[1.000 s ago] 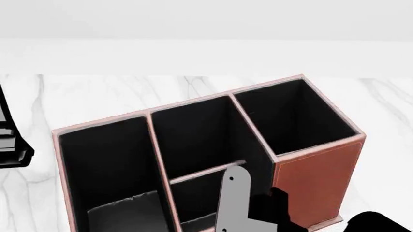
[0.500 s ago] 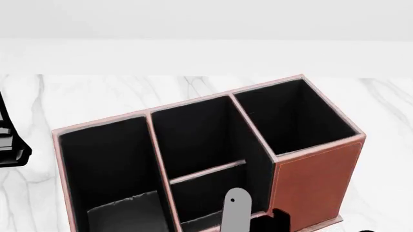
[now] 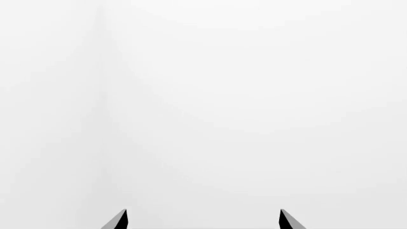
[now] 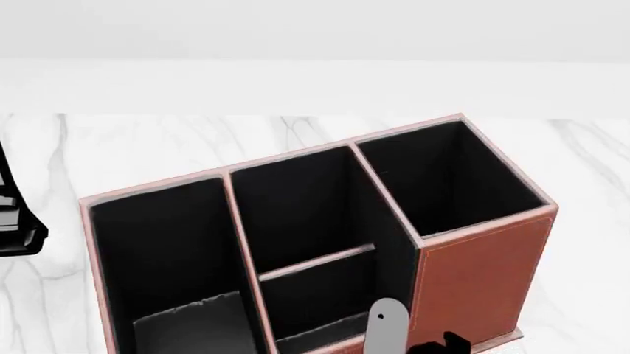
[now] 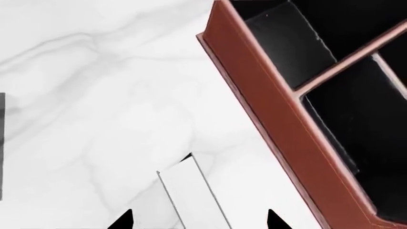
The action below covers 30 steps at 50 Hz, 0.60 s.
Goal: Pick up the book and place it in the front compartment of the caddy.
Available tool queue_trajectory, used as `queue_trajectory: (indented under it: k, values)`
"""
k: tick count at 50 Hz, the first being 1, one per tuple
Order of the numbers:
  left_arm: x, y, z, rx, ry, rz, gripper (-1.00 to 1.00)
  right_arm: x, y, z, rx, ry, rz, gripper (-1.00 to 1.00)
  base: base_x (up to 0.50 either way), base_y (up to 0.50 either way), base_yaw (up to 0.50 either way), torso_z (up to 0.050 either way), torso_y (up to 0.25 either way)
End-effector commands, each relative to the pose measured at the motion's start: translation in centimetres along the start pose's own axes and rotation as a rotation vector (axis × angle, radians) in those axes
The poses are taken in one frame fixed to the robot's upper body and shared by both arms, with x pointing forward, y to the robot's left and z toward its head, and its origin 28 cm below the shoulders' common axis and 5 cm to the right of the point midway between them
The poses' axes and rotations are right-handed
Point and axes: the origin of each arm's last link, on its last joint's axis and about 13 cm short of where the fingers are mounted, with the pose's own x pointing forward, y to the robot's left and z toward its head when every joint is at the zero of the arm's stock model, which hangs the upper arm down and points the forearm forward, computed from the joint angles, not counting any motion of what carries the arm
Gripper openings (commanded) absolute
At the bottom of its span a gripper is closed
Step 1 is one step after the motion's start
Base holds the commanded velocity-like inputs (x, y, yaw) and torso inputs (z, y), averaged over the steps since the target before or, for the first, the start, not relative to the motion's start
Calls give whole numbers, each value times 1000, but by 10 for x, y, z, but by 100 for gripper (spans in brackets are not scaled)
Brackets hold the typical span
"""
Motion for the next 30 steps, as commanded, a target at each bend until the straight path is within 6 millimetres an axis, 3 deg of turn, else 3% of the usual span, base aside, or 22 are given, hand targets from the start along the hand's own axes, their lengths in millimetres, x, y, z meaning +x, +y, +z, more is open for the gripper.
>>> queue_trajectory:
  k: [1,30]
  values:
    - [0,2,1,-12,-5,5,100,0,-6,2,-5,-2,-13,100,0,0,0,0,0]
    - [1,3,-1,-12,-1,9,100,27,-11,-4,-3,27,47,100,0,0,0,0,0]
